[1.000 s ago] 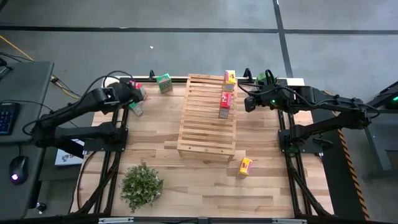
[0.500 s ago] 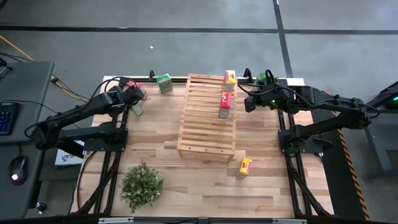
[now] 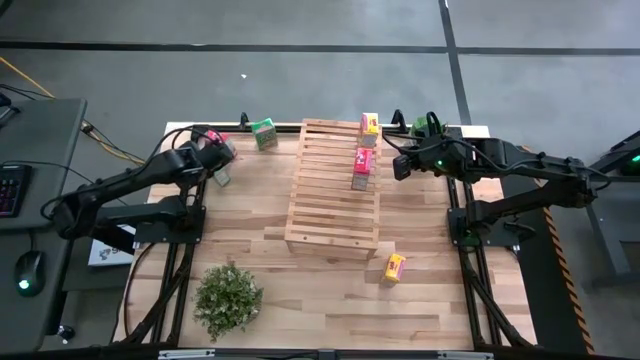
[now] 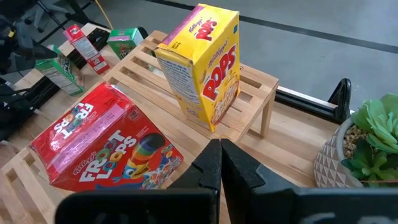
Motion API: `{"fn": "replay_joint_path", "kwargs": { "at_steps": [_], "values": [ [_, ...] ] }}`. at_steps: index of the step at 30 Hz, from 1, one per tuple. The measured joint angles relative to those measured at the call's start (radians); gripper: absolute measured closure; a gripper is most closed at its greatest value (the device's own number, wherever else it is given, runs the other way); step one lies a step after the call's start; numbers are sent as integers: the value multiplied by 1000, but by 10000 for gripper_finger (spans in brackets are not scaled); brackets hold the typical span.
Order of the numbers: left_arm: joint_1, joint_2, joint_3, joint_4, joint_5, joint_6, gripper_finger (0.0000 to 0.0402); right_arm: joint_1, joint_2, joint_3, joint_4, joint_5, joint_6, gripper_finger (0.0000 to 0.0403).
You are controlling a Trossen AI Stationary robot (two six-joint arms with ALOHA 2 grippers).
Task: Stack cereal on shelf
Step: Put the bottom green cereal box on the shelf
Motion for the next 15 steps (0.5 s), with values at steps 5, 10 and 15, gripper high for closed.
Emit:
{"fn": "replay_joint_path", "kwargs": {
  "at_steps": [5, 10, 15],
  "values": [
    [0, 60, 0, 2, -5, -5, 71, 0, 0, 0, 0, 0, 0, 402],
    [0, 117, 0, 6, -5, -36, 71, 0, 0, 0, 0, 0, 0, 402],
    [0, 145, 0, 7, -12, -97, 72, 0, 0, 0, 0, 0, 0, 402]
  ]
}}
